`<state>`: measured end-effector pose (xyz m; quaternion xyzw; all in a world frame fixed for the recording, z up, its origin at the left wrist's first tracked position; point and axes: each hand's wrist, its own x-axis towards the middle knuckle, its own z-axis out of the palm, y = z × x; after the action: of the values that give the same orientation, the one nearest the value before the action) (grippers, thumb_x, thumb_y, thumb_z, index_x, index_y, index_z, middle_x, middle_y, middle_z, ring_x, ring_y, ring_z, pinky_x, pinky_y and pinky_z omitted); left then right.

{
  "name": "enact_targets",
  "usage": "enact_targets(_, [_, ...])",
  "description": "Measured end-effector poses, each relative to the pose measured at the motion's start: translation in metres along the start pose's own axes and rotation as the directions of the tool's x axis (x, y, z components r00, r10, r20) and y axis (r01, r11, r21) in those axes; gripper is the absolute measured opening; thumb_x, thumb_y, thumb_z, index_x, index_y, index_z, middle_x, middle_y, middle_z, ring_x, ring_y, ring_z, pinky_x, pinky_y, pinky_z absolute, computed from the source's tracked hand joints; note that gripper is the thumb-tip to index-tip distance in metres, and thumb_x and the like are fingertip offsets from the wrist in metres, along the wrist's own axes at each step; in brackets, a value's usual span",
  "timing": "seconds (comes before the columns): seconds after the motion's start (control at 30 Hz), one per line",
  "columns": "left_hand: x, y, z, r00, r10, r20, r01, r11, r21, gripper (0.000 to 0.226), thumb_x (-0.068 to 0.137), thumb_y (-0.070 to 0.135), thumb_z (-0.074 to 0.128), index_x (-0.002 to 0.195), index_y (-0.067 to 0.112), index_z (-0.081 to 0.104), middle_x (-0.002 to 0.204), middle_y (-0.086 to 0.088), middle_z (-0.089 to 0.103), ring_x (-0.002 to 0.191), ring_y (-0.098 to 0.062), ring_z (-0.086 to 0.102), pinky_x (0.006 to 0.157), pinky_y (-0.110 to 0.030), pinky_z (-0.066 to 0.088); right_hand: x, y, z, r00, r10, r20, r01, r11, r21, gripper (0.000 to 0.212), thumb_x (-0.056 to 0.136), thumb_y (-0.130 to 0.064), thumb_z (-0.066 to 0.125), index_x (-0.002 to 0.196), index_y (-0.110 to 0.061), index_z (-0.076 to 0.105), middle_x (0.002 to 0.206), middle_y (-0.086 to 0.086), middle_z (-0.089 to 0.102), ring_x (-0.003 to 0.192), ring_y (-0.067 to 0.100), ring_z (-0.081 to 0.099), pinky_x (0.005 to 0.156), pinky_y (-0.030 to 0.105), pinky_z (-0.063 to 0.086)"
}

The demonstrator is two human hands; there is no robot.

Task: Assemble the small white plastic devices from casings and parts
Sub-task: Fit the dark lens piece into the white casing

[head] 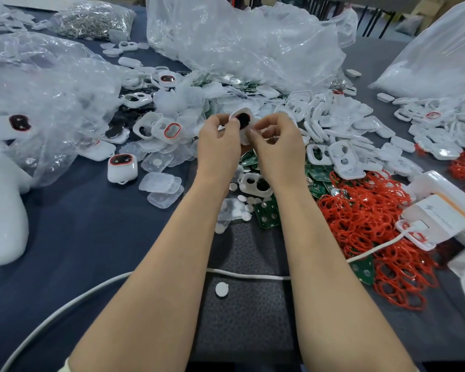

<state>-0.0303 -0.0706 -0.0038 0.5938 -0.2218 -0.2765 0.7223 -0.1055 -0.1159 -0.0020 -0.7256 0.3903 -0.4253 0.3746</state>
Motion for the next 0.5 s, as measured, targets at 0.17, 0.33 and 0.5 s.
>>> enact_targets(0.17, [-0.001,0.002,-0.001,1.0,0.007,0.01,-0.007,1.0,-0.012,0.017,0.098,0.014,0.047,0.086,0.023,0.055,0.091,-0.006,0.064,0.099,-0.028,0.065,0.091,-0.046,0.054,0.002,0.003,-0.003,0.995,0.094,0.035,-0.097,0.99,0.105,0.022,0.086,-0.016,0.068,0.098,-0.019,0.05,0.08,-0.007,0.053,0.07,0.006,0.053,0.065,0.02,0.046])
enact_targets(0.33, [-0.001,0.002,-0.006,0.998,0.008,0.063,-0.009,1.0,0.019,0.019,0.096,0.014,0.05,0.085,0.022,0.062,0.083,-0.003,0.067,0.079,-0.017,0.066,0.078,-0.034,0.059,0.007,0.005,-0.013,0.987,0.061,0.146,-0.064,0.998,0.018,0.02,0.085,-0.016,0.07,0.083,-0.025,0.052,0.072,-0.008,0.054,0.066,0.006,0.052,0.061,0.015,0.043])
enact_targets(0.5, [0.002,0.001,-0.008,0.994,-0.003,0.107,-0.006,0.997,0.077,0.014,0.097,0.015,0.052,0.099,0.013,0.066,0.086,-0.006,0.069,0.077,-0.017,0.066,0.073,-0.03,0.059,0.011,0.009,-0.021,0.97,0.072,0.233,-0.064,0.997,-0.041,0.02,0.084,-0.017,0.071,0.081,-0.021,0.052,0.067,-0.005,0.048,0.061,0.008,0.044,0.059,0.02,0.038])
